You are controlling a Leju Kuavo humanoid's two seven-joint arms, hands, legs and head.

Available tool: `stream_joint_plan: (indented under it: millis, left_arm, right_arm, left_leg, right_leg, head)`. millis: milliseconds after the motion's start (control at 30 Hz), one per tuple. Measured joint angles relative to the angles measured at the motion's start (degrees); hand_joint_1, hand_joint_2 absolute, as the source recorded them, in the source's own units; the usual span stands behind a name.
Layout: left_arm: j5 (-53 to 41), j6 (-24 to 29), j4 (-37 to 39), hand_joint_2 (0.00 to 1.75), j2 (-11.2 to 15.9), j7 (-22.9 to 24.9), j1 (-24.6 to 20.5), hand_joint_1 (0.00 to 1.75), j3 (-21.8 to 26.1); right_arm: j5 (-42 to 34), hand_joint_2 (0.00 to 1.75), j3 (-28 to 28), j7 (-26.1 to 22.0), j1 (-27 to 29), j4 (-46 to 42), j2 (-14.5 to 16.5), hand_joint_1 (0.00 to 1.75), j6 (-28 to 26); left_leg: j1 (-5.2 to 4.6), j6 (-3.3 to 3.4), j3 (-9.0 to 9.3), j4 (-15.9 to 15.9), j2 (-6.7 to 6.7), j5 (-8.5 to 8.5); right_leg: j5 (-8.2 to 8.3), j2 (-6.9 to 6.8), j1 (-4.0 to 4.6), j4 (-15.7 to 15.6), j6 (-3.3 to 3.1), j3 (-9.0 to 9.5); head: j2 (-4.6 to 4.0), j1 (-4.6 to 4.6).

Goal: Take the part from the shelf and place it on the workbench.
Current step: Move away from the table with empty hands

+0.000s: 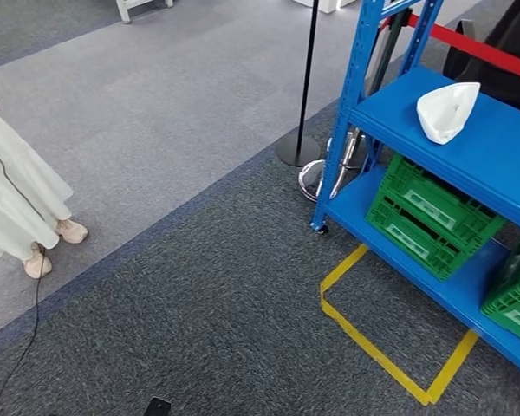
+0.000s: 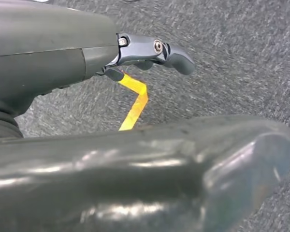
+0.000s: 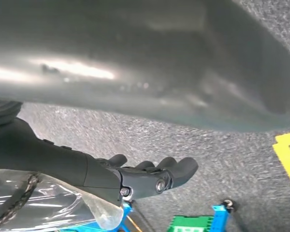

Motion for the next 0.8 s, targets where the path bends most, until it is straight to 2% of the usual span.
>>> stream_joint_plan:
  millis: [33,67,100,167,200,233,333,367,433,500,533,567,600,633,700,767,800]
  left_arm:
    - [-0.1,0.0,0.0,0.00,0.0,0.0,0.0,0.00,0.0]
    - [-0.2,0.0,0.0,0.00,0.0,0.0,0.0,0.00,0.0]
    - [-0.3,0.0,0.0,0.00,0.0,0.0,-0.1,0.00,0.0]
    - [-0.5,-0.2,0.0,0.00,0.0,0.0,-0.1,0.00,0.0]
    - [-0.3,-0.5,0.0,0.00,0.0,0.1,-0.1,0.00,0.0]
    - [0.0,-0.9,0.0,0.00,0.0,0.3,-0.1,0.00,0.0]
    - [0.8,-2.4,-0.1,0.00,0.0,1.8,0.0,0.00,-0.1]
    - [0.8,-2.7,-0.2,0.00,0.0,2.2,0.1,0.00,-0.1]
    - [0.6,-3.1,-0.2,0.00,0.1,2.9,0.2,0.00,-0.3]
    - [0.1,-3.0,-0.2,0.00,0.1,3.2,0.4,0.00,-0.3]
    - [-0.2,-2.8,-0.2,0.00,0.1,3.1,0.5,0.00,-0.4]
    - [-0.5,-2.6,-0.2,0.00,0.1,3.1,0.6,0.00,-0.4]
    - [-0.8,-2.3,-0.2,0.00,0.1,3.1,0.6,0.00,-0.5]
    - [-1.0,-2.1,-0.2,0.00,0.1,3.1,0.6,0.00,-0.6]
    - [-1.6,-1.9,-0.2,0.00,0.1,2.9,0.5,0.00,-0.8]
    - [-2.0,-1.8,-0.1,0.00,0.1,2.8,0.4,0.00,-0.9]
    - [-2.1,-1.7,-0.1,0.00,0.1,2.8,0.4,0.00,-0.9]
  right_arm:
    - [0.2,0.00,0.0,0.2,0.1,0.0,0.0,0.00,0.0]
    - [0.4,0.00,0.0,0.4,0.2,0.0,0.0,0.00,0.0]
    - [0.5,0.00,-0.1,0.7,0.3,-0.1,0.0,0.00,0.0]
    - [0.9,0.00,-0.2,1.1,0.3,-0.4,0.0,0.00,0.2]
    - [1.1,0.00,-0.3,1.2,0.3,-0.7,0.0,0.00,0.3]
    - [1.3,0.00,-0.3,1.3,0.2,-0.9,0.1,0.00,0.5]
    - [2.2,0.00,-0.5,1.5,0.4,-1.4,0.1,0.00,1.0]
    - [2.5,0.00,-0.6,1.6,0.5,-1.6,0.2,0.00,1.2]
    - [2.9,0.00,-0.7,1.8,0.5,-1.9,0.3,0.00,1.3]
    - [3.3,0.00,-0.9,2.0,0.5,-2.2,0.3,0.00,1.6]
    - [3.4,0.00,-1.1,2.1,0.5,-2.3,0.3,0.00,1.7]
    - [3.6,0.00,-1.3,2.2,0.6,-2.5,0.3,0.00,1.8]
    - [3.7,0.00,-1.4,2.2,0.7,-2.7,0.4,0.00,1.9]
    - [3.8,0.00,-1.5,2.2,0.7,-2.9,0.4,0.00,2.0]
    - [3.9,0.00,-1.7,2.2,0.7,-3.2,0.7,0.00,2.0]
    - [4.1,0.00,-1.9,2.3,0.7,-3.4,1.0,0.00,2.0]
    - [4.1,0.00,-2.2,2.3,0.7,-3.5,1.1,0.00,2.0]
  left_leg:
    - [-0.01,-0.01,-0.03,0.0,0.60,-0.02]
    - [0.01,-0.07,-0.04,0.1,1.12,-0.05]
    - [0.05,-0.18,-0.03,0.2,1.59,-0.13]
    - [0.01,-0.72,0.02,0.6,2.39,-0.47]
    - [-0.07,-1.08,0.03,0.9,2.65,-0.68]
    - [-0.18,-1.43,0.06,1.1,2.84,-0.85]
    - [-0.13,-2.24,0.29,1.3,3.19,-1.06]
    - [-0.05,-2.53,0.14,1.9,2.85,-1.69]
    - [0.09,-3.03,-1.47,6.2,1.58,-4.83]
    - [0.14,-3.19,-4.35,13.4,0.56,-8.66]
    - [0.13,-3.14,-5.42,16.1,0.37,-9.42]
    - [0.11,-2.99,-5.77,16.9,0.25,-9.05]
    - [0.07,-2.71,-5.28,15.7,0.08,-7.54]
    - [0.00,-2.30,-4.06,12.7,-0.37,-5.30]
    - [-0.12,-1.25,-1.41,5.9,-2.56,-1.66]
    - [-0.24,-0.64,-0.23,2.5,-3.97,-1.04]
    - [-0.28,-0.57,-0.16,2.0,-3.78,-1.18]
  right_leg:
    - [-0.30,-0.16,-0.06,1.9,0.19,-0.80]
    - [0.48,-0.30,-0.12,1.6,0.35,-0.52]
    - [2.18,-0.58,-0.21,-1.1,0.46,0.96]
    - [5.26,-1.98,-0.26,-9.3,0.54,5.36]
    - [6.00,-2.48,-0.21,-12.3,0.28,6.93]
    - [6.09,-2.76,-0.11,-13.7,-0.08,7.62]
    - [6.15,-2.05,0.03,-13.8,-1.36,7.52]
    - [6.30,-1.78,-0.02,-13.8,-1.69,7.61]
    - [6.63,-1.17,-0.15,-13.9,-2.23,7.74]
    - [6.81,-0.42,-0.03,-13.8,-2.52,7.49]
    - [6.85,0.04,0.05,-13.8,-2.59,7.45]
    - [6.88,0.54,0.13,-13.8,-2.62,7.46]
    - [6.88,1.09,0.21,-13.8,-2.62,7.52]
    - [6.88,1.63,0.29,-13.8,-2.61,7.61]
    - [6.88,2.67,0.39,-13.7,-2.51,7.54]
    - [7.02,3.53,0.31,-13.5,-2.06,7.00]
    - [7.17,3.91,0.27,-13.5,-1.70,6.72]
  head:
    - [0.00,0.01]
    - [0.00,0.02]
    - [0.00,0.02]
    - [0.00,0.04]
    - [0.00,-0.03]
    - [0.00,-0.12]
    - [0.00,-0.32]
    - [0.00,-0.36]
    - [0.00,-0.54]
    - [0.00,-0.69]
    - [0.00,-0.72]
    - [0.00,-0.74]
    - [0.00,-0.75]
    - [0.00,-0.75]
    - [0.00,-0.70]
    - [0.00,-0.80]
    - [0.00,-0.86]
